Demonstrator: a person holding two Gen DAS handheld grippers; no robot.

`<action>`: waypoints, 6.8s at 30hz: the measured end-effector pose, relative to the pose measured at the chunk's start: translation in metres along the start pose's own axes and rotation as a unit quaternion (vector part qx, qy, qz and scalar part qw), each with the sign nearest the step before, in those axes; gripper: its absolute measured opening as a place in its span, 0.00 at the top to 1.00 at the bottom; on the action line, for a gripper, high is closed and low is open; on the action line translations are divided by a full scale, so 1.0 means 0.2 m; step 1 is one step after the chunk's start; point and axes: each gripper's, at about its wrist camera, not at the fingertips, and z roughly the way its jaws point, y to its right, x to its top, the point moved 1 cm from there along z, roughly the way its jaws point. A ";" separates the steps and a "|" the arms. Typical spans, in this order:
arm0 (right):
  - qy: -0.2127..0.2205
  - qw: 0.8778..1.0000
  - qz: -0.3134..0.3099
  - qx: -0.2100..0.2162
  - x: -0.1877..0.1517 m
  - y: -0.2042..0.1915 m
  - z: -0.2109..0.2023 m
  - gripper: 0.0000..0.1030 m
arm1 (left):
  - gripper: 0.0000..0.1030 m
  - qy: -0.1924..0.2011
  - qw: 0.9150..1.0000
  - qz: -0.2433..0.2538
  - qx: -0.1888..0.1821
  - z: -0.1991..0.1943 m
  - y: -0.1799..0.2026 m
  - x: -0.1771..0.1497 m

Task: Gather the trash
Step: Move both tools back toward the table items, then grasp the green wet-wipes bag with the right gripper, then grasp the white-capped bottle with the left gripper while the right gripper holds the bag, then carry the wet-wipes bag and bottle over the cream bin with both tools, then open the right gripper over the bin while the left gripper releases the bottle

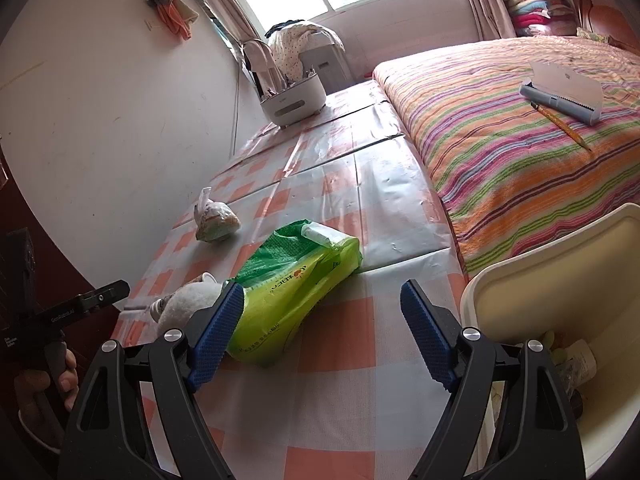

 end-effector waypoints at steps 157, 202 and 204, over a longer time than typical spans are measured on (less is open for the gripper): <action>0.154 0.979 0.022 -0.133 -0.10 0.52 -0.72 0.40 | 0.72 0.022 0.953 0.175 -0.246 -0.13 1.32 -0.16; 0.193 0.972 0.070 -0.116 -0.09 0.61 -0.79 0.25 | 0.29 0.010 0.955 0.180 -0.238 -0.04 1.42 -0.17; 0.189 0.973 0.068 -0.115 -0.09 0.60 -0.78 0.23 | 0.29 0.006 0.956 0.172 -0.237 -0.04 1.39 -0.16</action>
